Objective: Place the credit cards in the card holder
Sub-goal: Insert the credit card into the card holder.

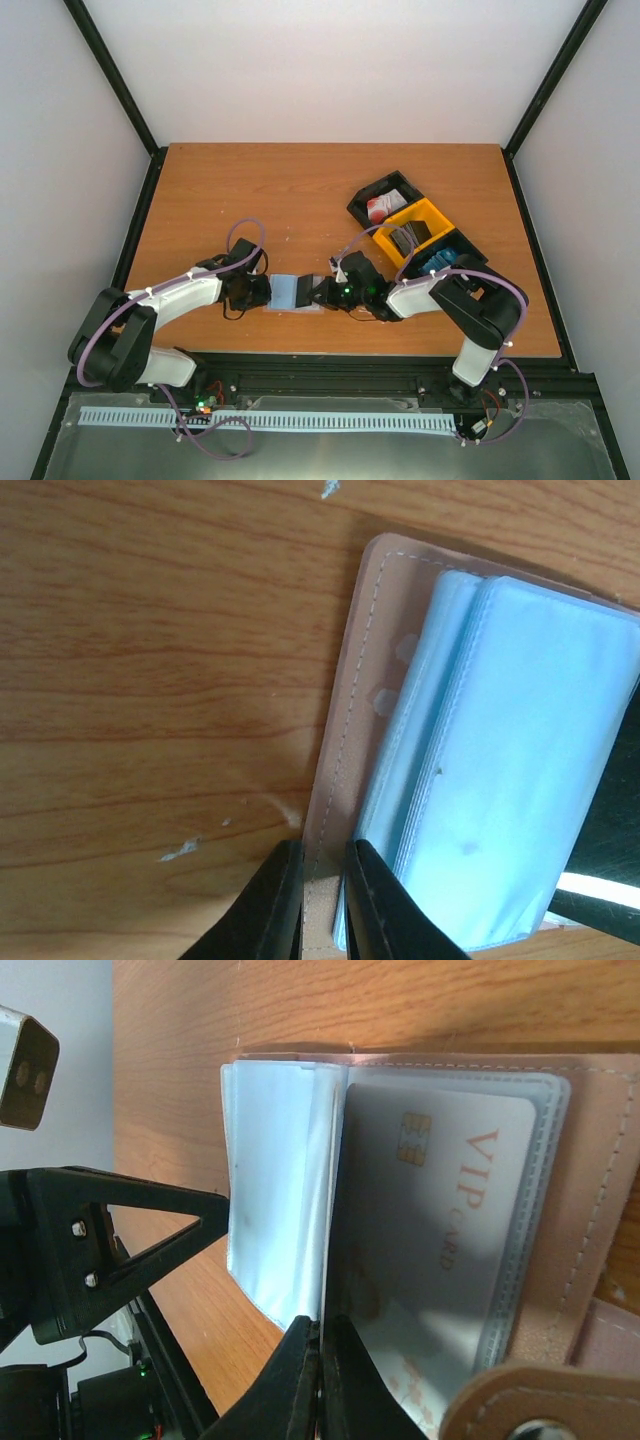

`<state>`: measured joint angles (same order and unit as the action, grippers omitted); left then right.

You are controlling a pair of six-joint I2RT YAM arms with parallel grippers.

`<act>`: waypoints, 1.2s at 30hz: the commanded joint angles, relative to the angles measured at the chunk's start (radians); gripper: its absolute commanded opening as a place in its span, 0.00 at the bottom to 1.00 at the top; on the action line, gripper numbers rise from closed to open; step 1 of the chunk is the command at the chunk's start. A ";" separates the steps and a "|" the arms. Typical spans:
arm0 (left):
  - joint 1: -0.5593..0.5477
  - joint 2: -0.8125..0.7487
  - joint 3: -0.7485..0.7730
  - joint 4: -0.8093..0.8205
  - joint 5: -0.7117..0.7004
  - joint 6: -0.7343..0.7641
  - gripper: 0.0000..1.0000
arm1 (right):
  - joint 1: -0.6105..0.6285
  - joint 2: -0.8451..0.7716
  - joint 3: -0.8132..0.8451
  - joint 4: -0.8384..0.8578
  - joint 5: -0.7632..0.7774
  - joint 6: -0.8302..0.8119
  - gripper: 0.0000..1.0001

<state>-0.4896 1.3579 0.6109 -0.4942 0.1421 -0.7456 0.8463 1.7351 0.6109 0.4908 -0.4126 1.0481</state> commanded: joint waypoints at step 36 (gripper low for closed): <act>0.000 0.000 0.037 0.004 0.042 0.016 0.16 | -0.006 0.139 0.070 0.091 -0.084 0.099 0.03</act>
<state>-0.4900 1.3502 0.6147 -0.5114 0.1513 -0.7464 0.8391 1.8381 0.6670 0.5579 -0.4877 1.1278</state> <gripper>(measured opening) 0.160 0.030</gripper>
